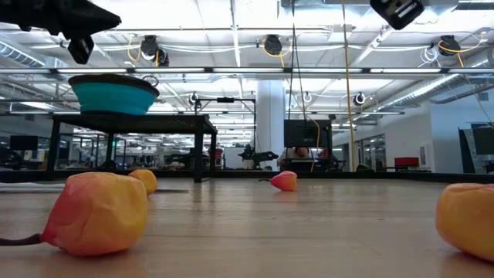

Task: Pick & Place Fruit
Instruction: Put the pomegranate into the blue strainer bowl on the shelf

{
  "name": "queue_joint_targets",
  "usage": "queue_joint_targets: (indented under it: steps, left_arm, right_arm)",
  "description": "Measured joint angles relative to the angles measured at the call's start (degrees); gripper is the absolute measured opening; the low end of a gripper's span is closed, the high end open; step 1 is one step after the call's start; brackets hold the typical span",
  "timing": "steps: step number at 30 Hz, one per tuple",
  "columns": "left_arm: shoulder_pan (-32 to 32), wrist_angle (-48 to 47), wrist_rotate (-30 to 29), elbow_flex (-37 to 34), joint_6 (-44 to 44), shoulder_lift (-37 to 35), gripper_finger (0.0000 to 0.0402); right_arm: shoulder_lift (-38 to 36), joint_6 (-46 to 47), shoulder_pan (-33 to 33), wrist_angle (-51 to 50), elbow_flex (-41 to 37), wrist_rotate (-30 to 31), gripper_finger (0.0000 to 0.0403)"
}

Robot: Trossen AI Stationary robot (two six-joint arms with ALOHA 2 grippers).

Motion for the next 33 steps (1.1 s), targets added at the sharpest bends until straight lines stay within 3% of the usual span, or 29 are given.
queue_joint_targets:
  steps: [7,16,33]
  left_arm:
    - [0.00,0.02,0.24,0.00,1.44,0.00,0.0007]
    - [0.02,0.02,4.65,0.00,3.88,0.00,0.0002]
    - [0.01,0.01,8.78,0.02,4.81,-0.01,0.0012]
  right_arm:
    - [6.10,7.62,3.02,-2.35,4.85,-0.01,0.0000]
    - [12.68,18.78,6.46,-2.65,8.05,0.07,0.0000]
    - [15.21,35.55,7.43,-7.13,8.00,-0.02,0.0000]
